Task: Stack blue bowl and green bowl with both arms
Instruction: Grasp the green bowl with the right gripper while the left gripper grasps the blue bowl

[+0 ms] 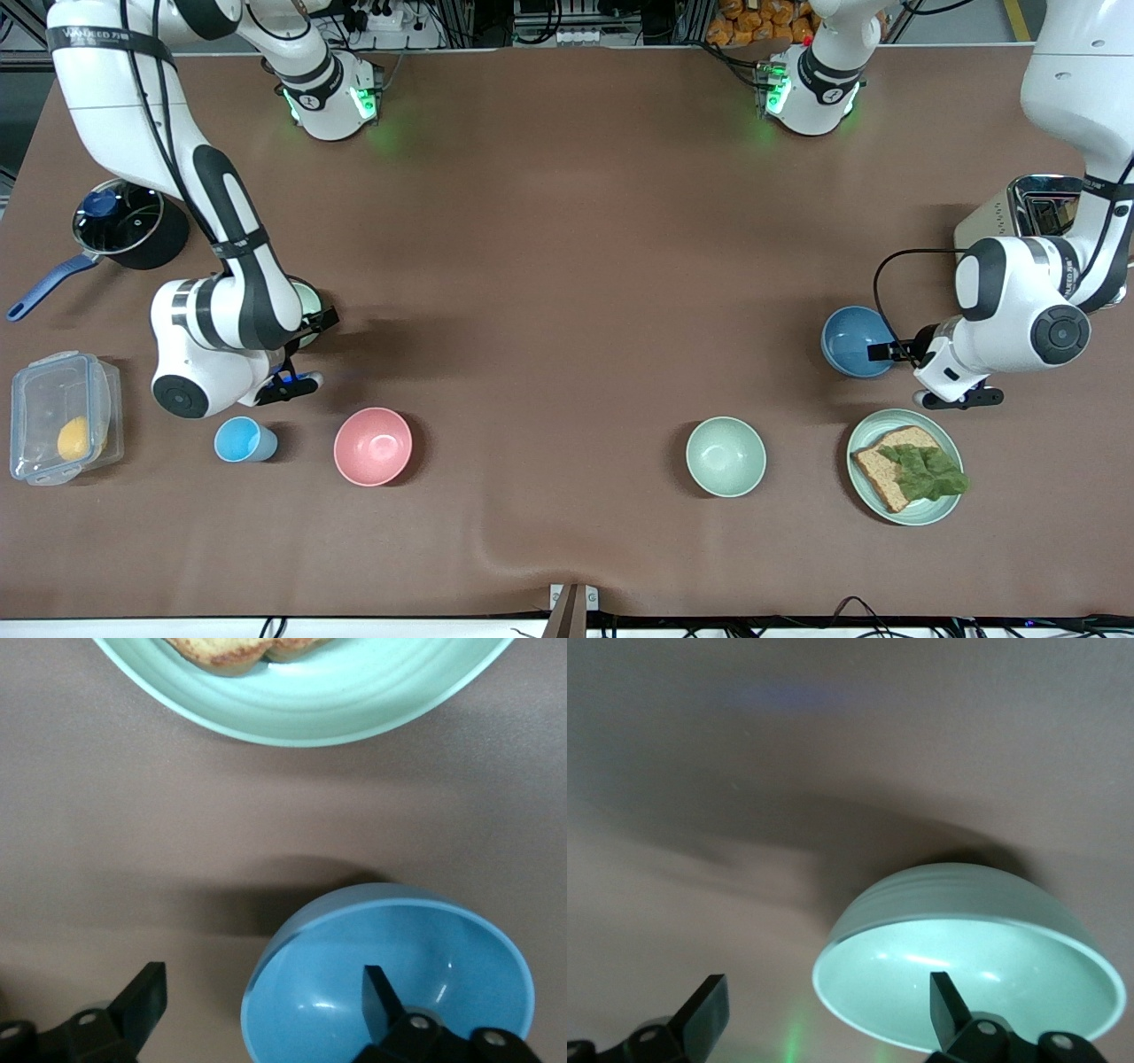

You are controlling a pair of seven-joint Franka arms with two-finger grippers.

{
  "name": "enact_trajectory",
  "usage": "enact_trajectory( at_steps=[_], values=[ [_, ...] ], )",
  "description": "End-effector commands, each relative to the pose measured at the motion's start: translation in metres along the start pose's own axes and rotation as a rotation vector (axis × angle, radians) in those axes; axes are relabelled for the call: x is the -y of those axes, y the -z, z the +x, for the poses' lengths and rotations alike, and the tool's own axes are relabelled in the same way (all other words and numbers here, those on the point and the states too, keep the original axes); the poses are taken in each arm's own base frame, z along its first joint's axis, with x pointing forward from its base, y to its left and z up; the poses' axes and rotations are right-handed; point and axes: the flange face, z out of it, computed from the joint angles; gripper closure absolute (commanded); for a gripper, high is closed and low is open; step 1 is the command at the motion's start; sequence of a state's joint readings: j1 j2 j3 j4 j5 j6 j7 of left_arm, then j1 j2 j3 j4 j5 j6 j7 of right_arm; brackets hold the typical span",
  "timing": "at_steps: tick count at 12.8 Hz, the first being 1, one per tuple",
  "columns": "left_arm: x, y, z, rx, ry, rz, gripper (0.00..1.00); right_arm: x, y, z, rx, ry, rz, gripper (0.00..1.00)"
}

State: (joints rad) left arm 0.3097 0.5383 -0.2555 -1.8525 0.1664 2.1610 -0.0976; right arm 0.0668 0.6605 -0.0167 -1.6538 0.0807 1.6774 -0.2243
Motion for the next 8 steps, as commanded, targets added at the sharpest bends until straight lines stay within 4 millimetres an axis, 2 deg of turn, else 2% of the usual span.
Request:
enact_trajectory(
  at_steps=[1, 2, 3, 4, 5, 6, 7, 8],
  values=[
    [0.002, -0.002, 0.003, -0.009, -0.026, 0.011, 0.24, -0.004, -0.007, -0.004, -0.015, 0.000, 0.027, 0.00],
    [0.002, -0.002, 0.003, -0.009, -0.026, 0.011, 0.34, -0.006, -0.012, -0.004, -0.014, -0.002, 0.031, 0.00],
    [0.002, -0.002, 0.003, -0.009, -0.026, 0.011, 0.40, -0.010, -0.026, -0.004, -0.017, -0.010, 0.032, 0.02],
    [0.002, -0.002, 0.003, -0.009, -0.026, 0.011, 0.47, -0.011, -0.035, -0.005, -0.033, -0.013, 0.028, 0.10],
    [0.002, -0.003, 0.003, -0.007, -0.026, 0.011, 0.55, -0.013, -0.036, -0.006, -0.035, -0.012, 0.030, 0.35],
    [0.002, -0.003, 0.003, -0.007, -0.026, 0.011, 0.64, -0.015, -0.034, -0.006, -0.038, -0.013, 0.033, 0.67],
    [0.002, -0.003, 0.003, -0.007, -0.026, 0.011, 0.74, -0.015, -0.033, -0.007, -0.042, -0.014, 0.041, 0.85],
    [0.002, -0.003, 0.003, -0.007, -0.024, 0.011, 0.85, -0.021, -0.031, -0.008, -0.046, -0.021, 0.051, 0.94]
  ],
)
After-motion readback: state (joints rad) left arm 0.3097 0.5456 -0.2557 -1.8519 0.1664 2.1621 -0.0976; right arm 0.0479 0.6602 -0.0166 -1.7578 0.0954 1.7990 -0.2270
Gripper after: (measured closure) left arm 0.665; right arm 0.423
